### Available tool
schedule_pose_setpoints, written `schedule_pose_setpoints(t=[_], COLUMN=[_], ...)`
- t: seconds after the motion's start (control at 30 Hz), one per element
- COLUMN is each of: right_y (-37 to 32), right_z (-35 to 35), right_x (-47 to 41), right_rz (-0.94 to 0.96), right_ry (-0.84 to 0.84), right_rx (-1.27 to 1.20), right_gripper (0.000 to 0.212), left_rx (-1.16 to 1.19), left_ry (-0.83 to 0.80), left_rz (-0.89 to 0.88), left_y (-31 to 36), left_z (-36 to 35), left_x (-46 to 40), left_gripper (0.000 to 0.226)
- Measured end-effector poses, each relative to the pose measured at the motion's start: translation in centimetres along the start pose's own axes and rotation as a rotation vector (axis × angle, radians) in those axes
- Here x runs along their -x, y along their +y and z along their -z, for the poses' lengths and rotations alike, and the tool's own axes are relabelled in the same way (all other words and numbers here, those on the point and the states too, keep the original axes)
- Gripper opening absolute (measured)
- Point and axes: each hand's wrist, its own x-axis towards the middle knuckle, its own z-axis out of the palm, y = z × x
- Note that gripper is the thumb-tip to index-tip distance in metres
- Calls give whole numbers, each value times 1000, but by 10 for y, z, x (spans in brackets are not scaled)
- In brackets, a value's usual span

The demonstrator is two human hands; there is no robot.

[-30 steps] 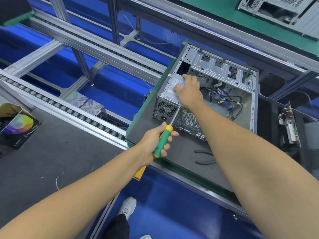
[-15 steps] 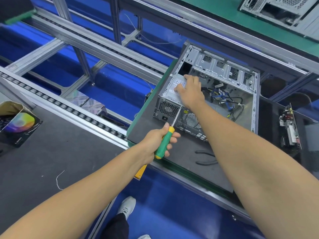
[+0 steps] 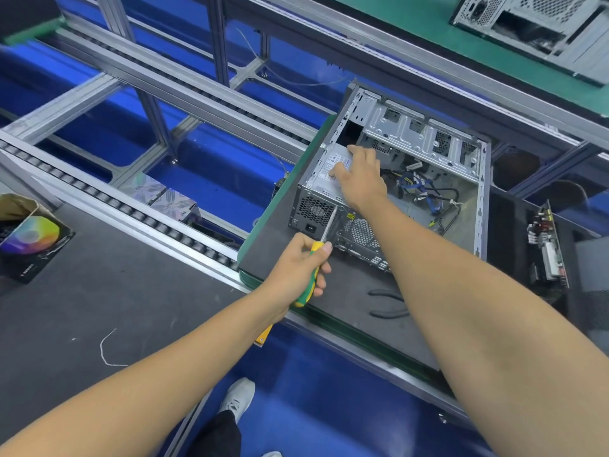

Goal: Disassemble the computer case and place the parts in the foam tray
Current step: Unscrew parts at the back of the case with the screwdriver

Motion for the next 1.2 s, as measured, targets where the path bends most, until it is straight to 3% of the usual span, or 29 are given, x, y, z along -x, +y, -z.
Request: schedule_pose_setpoints(t=[0.1, 0.3, 0.37, 0.5, 0.6, 0.7, 0.77, 0.9, 1.03, 1.2], right_y=[1, 0, 0, 0, 1, 0, 1, 2, 3, 3], right_z=[0, 1, 1, 1, 0, 0, -1, -2, -4, -4], right_x=[0, 1, 1, 1, 0, -1, -1, -3, -4, -5], right_rz=[2, 3, 4, 8, 9, 3, 2, 1, -6, -1], right_ry=[0, 8, 7, 13, 14, 15, 19, 21, 18, 26], right_rx=[-8, -7, -11, -1, -5, -5, -4, -11, -20, -12], right_gripper=[62, 61, 61, 60, 60, 60, 60, 62, 63, 64], left_rx=[-36, -224, -420, -1063, -1294, -1433, -1465, -1521, -1452, -1369], left_ry=[4, 199, 216, 283, 195, 72, 22, 145, 367, 460], left_rz=[-10, -132, -181, -380, -513, -528, -503, -500, -529, -263], left_y=[-13, -41, -50, -53, -45, -40, -41, -42, -40, -26], left_z=[6, 25, 34, 49, 54, 55, 53, 51, 53, 52], left_x=[1, -15, -21, -41, -61, -82, -90, -96, -95, -103], left_gripper=[28, 27, 27, 31, 25, 27, 42, 68, 52, 39])
